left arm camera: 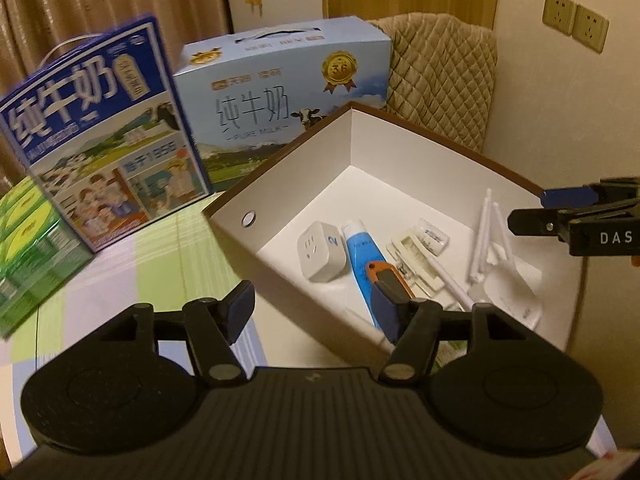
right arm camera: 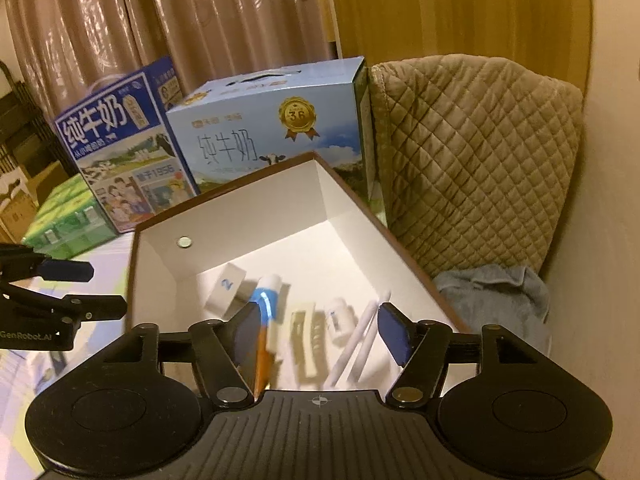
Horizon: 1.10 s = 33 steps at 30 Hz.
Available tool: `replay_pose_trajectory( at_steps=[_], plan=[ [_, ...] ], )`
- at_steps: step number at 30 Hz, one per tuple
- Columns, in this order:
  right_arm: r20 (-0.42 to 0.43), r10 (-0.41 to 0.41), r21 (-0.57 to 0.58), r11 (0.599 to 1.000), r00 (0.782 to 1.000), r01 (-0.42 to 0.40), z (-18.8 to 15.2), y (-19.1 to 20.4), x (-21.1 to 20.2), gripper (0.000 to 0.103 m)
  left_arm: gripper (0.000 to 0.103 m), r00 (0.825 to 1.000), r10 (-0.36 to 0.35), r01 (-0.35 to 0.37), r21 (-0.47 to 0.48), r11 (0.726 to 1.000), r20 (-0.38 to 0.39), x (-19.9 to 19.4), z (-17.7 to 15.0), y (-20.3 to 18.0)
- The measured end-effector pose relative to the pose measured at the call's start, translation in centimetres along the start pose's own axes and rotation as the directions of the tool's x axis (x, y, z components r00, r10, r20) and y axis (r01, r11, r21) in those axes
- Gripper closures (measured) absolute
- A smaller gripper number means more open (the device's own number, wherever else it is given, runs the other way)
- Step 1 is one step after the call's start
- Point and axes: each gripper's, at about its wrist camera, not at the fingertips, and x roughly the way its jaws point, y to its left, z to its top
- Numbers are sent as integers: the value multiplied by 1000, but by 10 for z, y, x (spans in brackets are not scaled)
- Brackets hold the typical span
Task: Organize rigid objects
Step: 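Withdraw both grippers from the brown box back over the table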
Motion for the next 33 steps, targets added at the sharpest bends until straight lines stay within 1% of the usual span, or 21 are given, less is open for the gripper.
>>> replay_pose_trajectory(
  at_steps=[7,15,18,24,33],
  plan=[
    [4,34,47,998,999,-34,-22,15,-35,39,42,1000,13,-12,-57,998,11,-44,-33,17],
    [-20,63,44,997,998,-62,-50,40,-61,39,42,999,28,-32,-152,988,-29,-71,-75,39],
    [-37,68,37,997,997,-67,-60,50,-66,39,42,998,36,-43,-186,982,-42,-80,-91,47],
    [-60,91,33,995,994,-89,-79,69,-74,39,42,996,61,-73,-223,972,-61,-97,-121,64],
    [-82,122,37,992,989,-119,-100,106,-80,38,42,991,85,-111,-278,954,-104,-123,-175,95]
  ],
)
